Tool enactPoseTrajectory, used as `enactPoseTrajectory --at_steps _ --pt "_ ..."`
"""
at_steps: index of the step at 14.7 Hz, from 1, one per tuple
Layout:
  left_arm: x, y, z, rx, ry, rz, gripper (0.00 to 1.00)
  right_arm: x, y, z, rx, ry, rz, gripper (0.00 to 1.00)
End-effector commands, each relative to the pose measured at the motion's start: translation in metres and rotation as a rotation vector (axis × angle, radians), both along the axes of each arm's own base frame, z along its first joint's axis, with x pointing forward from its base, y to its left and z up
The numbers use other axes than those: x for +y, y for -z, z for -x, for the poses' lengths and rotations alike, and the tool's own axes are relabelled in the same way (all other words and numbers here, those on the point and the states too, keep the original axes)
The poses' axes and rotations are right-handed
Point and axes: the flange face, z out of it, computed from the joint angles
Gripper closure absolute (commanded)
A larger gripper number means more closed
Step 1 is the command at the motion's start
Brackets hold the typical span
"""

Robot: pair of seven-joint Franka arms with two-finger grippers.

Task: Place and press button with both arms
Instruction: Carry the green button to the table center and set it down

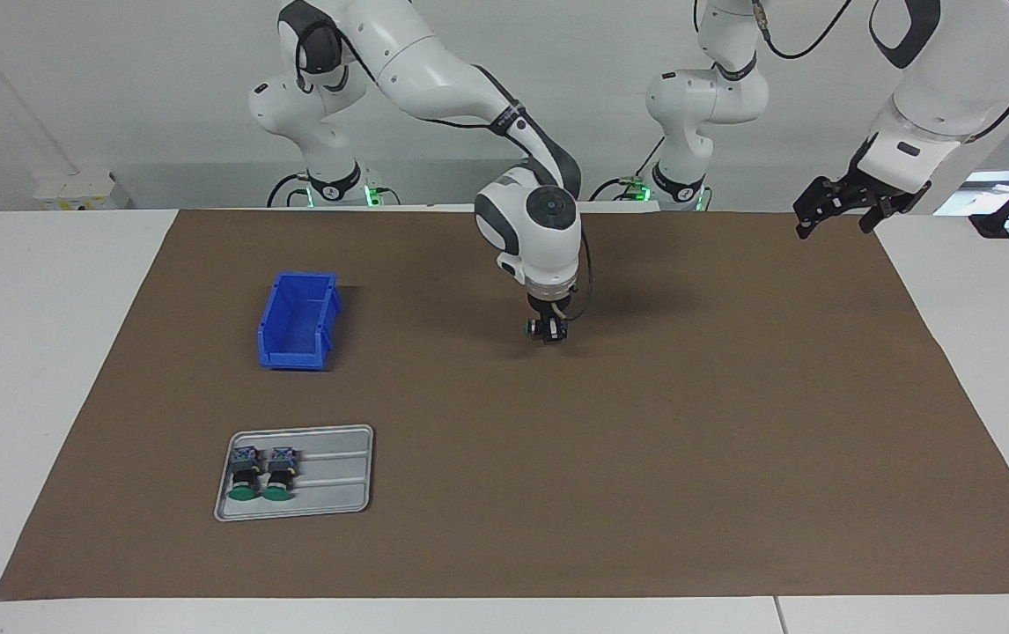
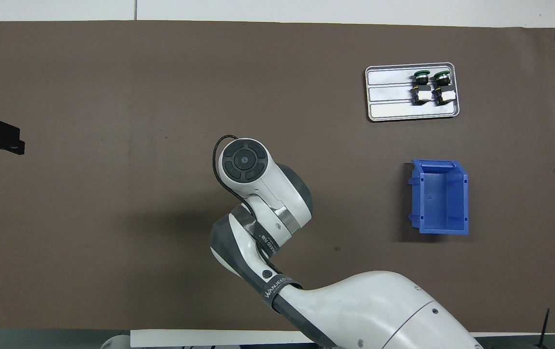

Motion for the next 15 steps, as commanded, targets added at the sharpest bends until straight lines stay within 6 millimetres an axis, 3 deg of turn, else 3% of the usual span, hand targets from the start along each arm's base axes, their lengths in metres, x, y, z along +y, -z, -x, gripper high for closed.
enactPoseTrajectory --at_steps 1,5,8,9,11,14,15 --pt "0.004 0.0 0.008 -0.006 -0.047 -0.018 0.0 -0.003 -0.003 0.002 -0.004 0.028 -0.016 0.67" --pt "0.002 0.001 0.009 -0.004 -0.061 -0.02 0.0 -0.002 0.002 0.01 -0.001 0.02 -0.012 0.61" --pt "0.002 -0.001 0.011 -0.004 -0.063 -0.02 0.0 -0.004 0.001 0.008 -0.002 0.018 -0.011 0.28" --pt "0.003 -0.001 0.011 -0.004 -0.064 -0.02 0.0 -0.004 0.0 0.008 -0.003 0.006 -0.01 0.12" --pt "0.002 -0.002 0.011 -0.004 -0.063 -0.02 0.0 0.001 -0.007 0.009 -0.006 -0.039 0.0 0.01" --pt "0.002 0.0 0.011 -0.001 -0.12 -0.025 0.0 0.001 -0.042 0.0 0.008 -0.077 0.025 0.01" --pt "0.001 0.003 0.012 0.003 -0.161 -0.03 0.0 -0.011 -0.07 -0.005 -0.013 -0.112 0.011 0.01"
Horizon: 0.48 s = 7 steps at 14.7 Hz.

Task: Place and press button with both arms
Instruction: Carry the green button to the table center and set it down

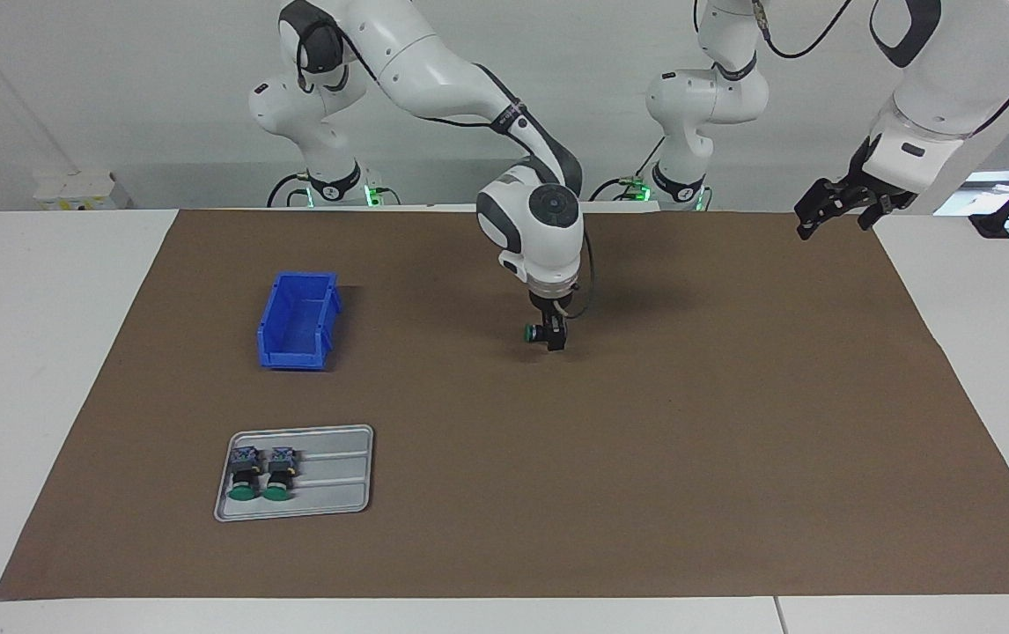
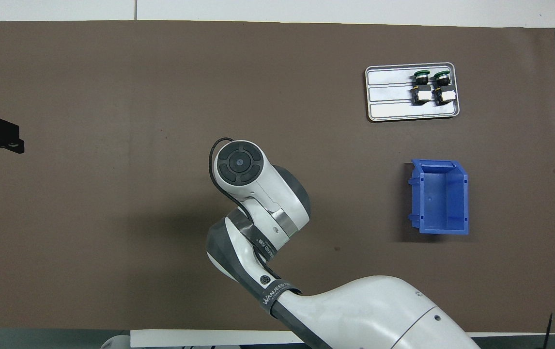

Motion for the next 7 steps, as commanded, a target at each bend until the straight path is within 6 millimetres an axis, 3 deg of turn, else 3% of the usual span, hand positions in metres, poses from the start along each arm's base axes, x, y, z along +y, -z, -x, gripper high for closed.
enactPoseTrajectory --at_steps 1,4,7 --pt "-0.002 0.004 0.013 0.005 -0.09 -0.024 0.0 -0.036 -0.061 -0.018 -0.027 -0.084 -0.01 0.02" --pt "-0.009 0.014 0.021 0.015 -0.194 -0.04 0.0 -0.1 -0.112 -0.044 -0.035 -0.18 -0.017 0.01" --pt "-0.053 0.035 0.031 0.012 -0.426 -0.082 0.0 -0.165 -0.139 -0.062 -0.013 -0.405 -0.019 0.02"
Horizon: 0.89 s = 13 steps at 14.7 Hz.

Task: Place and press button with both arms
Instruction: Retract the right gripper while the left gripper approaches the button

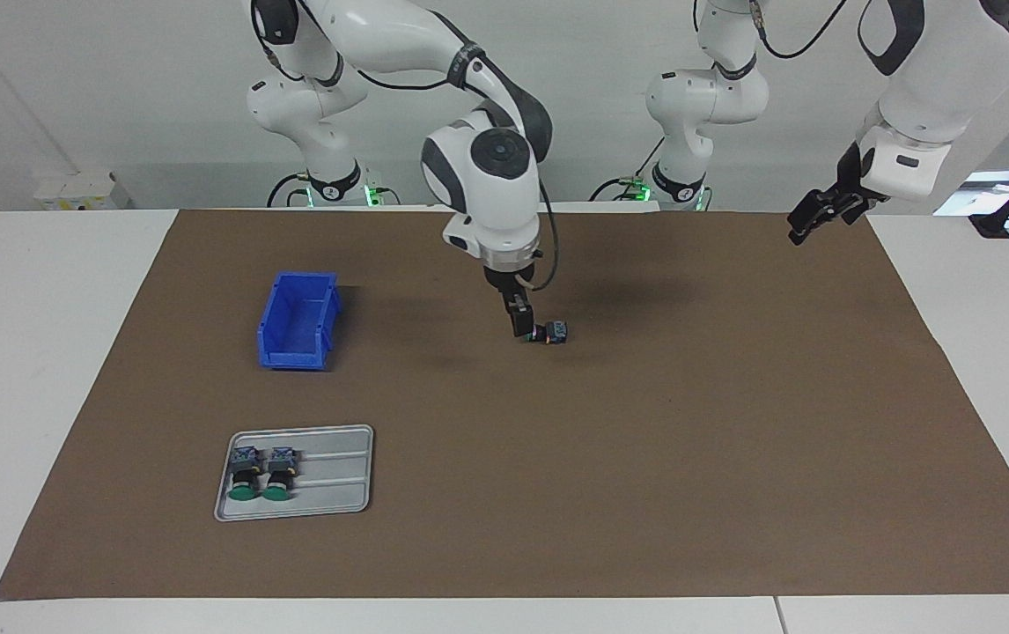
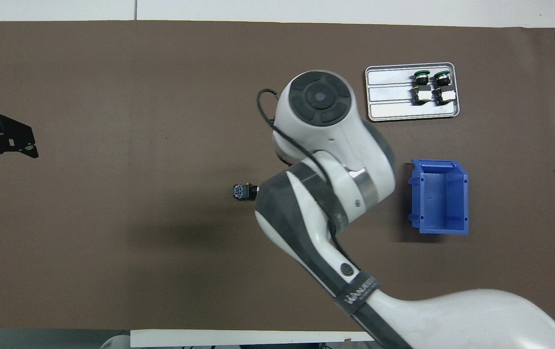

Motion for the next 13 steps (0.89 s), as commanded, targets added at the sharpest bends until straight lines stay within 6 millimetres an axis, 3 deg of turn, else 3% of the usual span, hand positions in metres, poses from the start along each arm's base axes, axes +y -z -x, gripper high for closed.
enactPoseTrajectory --at_steps 1,2,5,8,10,12,13 --pt "-0.046 0.021 0.019 -0.03 -0.214 -0.055 0.0 -0.051 -0.018 -0.006 0.014 -0.233 0.001 0.02" --pt "-0.065 0.029 0.025 -0.023 -0.24 -0.069 0.0 -0.069 -0.026 -0.008 0.019 -0.319 -0.001 0.02" --pt "-0.108 0.049 0.034 -0.044 -0.395 -0.091 0.0 -0.156 -0.066 -0.015 0.013 -0.532 -0.027 0.02" --pt "-0.163 0.073 0.047 -0.079 -0.511 -0.074 0.0 -0.231 -0.102 -0.007 -0.022 -0.757 -0.05 0.02" --pt "-0.19 0.089 0.042 -0.077 -0.651 -0.014 0.0 -0.258 -0.117 -0.003 -0.057 -0.906 -0.053 0.02" --pt "-0.232 0.123 0.052 -0.052 -0.681 -0.05 0.0 -0.281 -0.13 0.0 -0.05 -1.014 -0.021 0.02" --pt "-0.241 0.136 0.05 -0.05 -0.743 -0.061 0.0 -0.291 -0.139 0.004 -0.044 -1.061 -0.001 0.02"
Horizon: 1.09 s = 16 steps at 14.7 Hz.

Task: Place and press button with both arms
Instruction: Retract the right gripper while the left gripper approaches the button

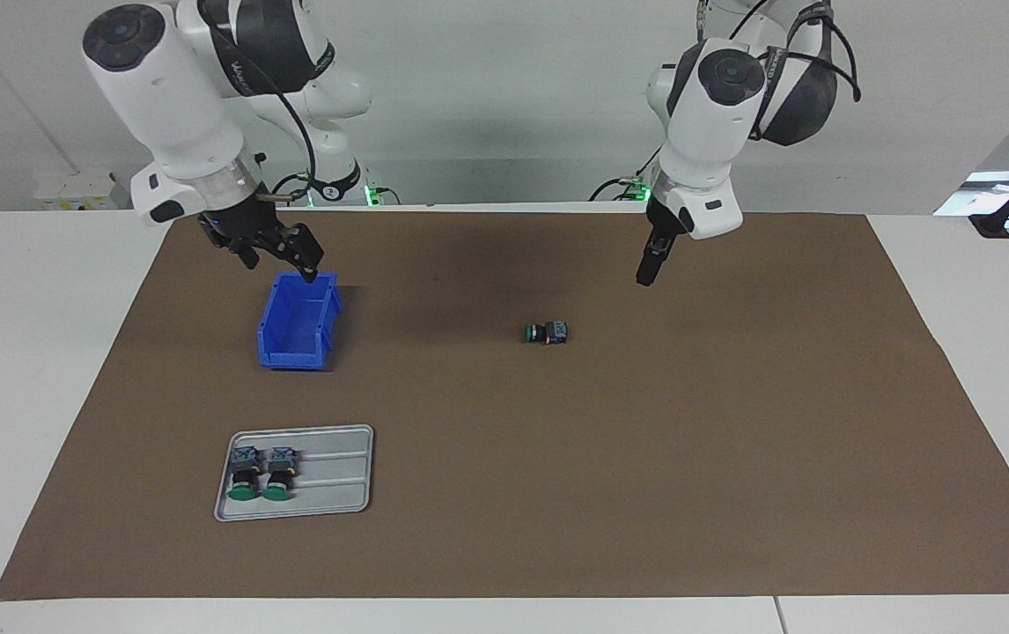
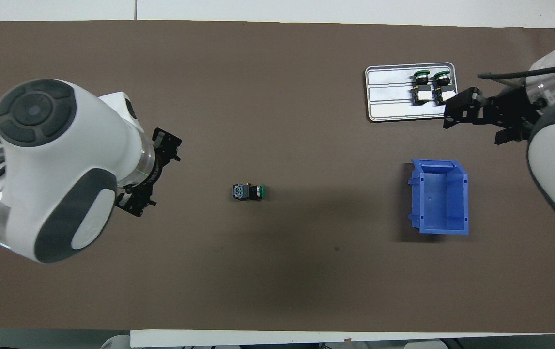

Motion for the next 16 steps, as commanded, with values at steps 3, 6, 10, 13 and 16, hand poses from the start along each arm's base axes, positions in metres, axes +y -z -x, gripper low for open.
enactPoseTrajectory --at_steps 3,6,10,13,16 --pt "-0.061 0.062 -0.003 -0.041 -0.237 0.016 0.0 -0.035 -0.031 0.016 0.029 -0.232 0.052 0.01" --pt "-0.083 0.09 0.005 -0.046 -0.234 0.017 0.0 -0.037 -0.039 0.028 0.052 -0.275 0.114 0.01" --pt "-0.117 0.138 0.017 -0.044 -0.263 0.006 0.0 -0.038 -0.028 0.03 0.056 -0.258 0.106 0.01" --pt "-0.12 0.169 0.02 -0.031 -0.336 -0.021 0.0 -0.055 -0.028 0.031 0.055 -0.267 0.089 0.01" --pt "-0.124 0.177 0.023 -0.044 -0.389 -0.009 0.0 -0.06 -0.029 0.03 0.054 -0.26 0.085 0.01"
